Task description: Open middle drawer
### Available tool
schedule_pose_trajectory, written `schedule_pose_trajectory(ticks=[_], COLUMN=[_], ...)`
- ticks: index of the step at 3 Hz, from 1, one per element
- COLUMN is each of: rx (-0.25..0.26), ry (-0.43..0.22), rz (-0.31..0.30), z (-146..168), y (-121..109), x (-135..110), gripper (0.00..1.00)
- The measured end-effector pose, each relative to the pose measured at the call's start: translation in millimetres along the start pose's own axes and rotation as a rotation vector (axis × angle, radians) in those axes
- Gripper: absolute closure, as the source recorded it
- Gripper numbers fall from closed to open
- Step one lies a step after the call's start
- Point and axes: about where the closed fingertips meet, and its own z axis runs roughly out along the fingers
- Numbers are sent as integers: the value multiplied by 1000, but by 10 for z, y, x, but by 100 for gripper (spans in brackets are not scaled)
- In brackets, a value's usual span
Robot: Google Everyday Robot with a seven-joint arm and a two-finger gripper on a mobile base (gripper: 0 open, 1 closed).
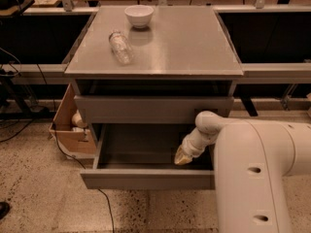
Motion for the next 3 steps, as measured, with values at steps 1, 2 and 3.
schedule_pose_trajectory(ticks=[1, 2, 3], rx=[-43, -101, -196], ry=[-100, -170, -224], rz=[59, 109, 133], z=[-31, 22, 139], y=[128, 400, 833], x=[72, 109, 62], gripper=[100, 100, 100])
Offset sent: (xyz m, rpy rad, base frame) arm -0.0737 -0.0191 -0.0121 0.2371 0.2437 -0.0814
